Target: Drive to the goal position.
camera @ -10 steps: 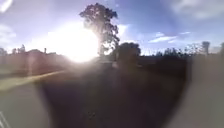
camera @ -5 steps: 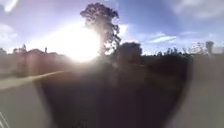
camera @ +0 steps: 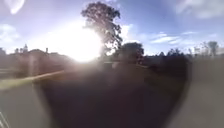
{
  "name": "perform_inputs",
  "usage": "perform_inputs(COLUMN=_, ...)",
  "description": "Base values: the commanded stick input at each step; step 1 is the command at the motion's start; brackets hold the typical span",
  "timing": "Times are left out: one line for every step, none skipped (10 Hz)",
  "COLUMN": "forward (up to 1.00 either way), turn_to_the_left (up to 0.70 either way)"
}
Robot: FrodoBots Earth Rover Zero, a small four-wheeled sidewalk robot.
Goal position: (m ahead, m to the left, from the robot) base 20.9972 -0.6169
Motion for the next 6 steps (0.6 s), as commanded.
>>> perform_inputs(forward=1.0, turn_to_the_left=0.0)
perform_inputs(forward=1.0, turn_to_the_left=0.0)
perform_inputs(forward=1.0, turn_to_the_left=-0.27)
perform_inputs(forward=1.0, turn_to_the_left=-0.31)
perform_inputs(forward=1.0, turn_to_the_left=-0.36)
perform_inputs(forward=1.0, turn_to_the_left=-0.38)
